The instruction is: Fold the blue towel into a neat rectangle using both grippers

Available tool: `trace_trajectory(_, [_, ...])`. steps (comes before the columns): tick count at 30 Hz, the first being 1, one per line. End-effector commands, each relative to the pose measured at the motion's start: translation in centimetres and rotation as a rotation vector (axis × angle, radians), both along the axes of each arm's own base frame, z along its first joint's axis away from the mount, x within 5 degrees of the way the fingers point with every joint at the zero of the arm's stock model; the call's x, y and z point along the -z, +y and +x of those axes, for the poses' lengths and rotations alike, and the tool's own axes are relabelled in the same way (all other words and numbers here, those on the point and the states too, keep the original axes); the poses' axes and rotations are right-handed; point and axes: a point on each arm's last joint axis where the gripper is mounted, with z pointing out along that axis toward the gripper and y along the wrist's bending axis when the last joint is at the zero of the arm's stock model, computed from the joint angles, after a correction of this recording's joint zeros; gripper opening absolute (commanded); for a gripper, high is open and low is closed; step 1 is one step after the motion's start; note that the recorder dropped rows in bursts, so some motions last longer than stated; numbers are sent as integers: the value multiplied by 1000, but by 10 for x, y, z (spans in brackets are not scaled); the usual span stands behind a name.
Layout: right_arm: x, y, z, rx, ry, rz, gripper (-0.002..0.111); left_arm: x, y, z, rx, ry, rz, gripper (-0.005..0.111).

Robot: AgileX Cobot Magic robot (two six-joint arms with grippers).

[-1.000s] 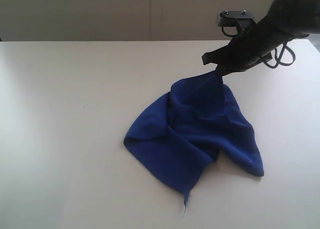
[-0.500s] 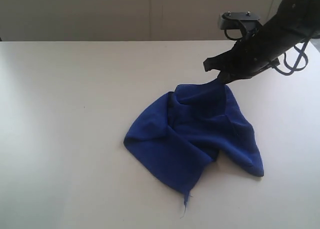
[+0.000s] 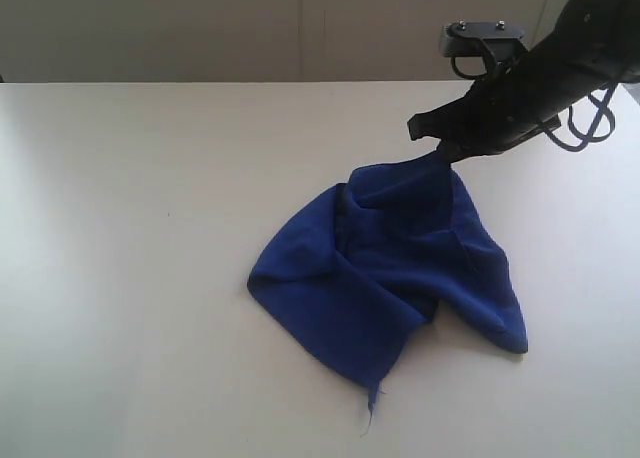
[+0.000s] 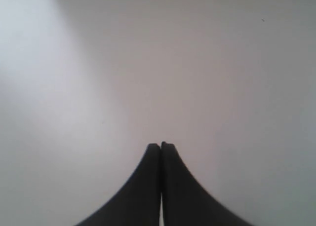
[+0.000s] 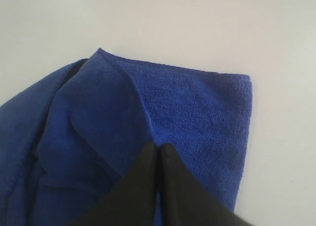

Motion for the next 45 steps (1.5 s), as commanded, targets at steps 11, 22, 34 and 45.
trace_trajectory(11, [-3, 1, -4, 3, 11, 12, 0, -38, 3, 8, -13, -442, 85, 0])
trace_trajectory(22, [-4, 0, -4, 5, 3, 11, 0, -48, 3, 7, -39, -532, -7, 0])
trace_trajectory(34, [-4, 0, -4, 4, 7, 12, 0, -107, -1, 24, 1, -245, -67, 0])
trace_trajectory(45, [-3, 1, -6, -5, 33, 15, 0, -91, 1, 78, 1, 163, -94, 0])
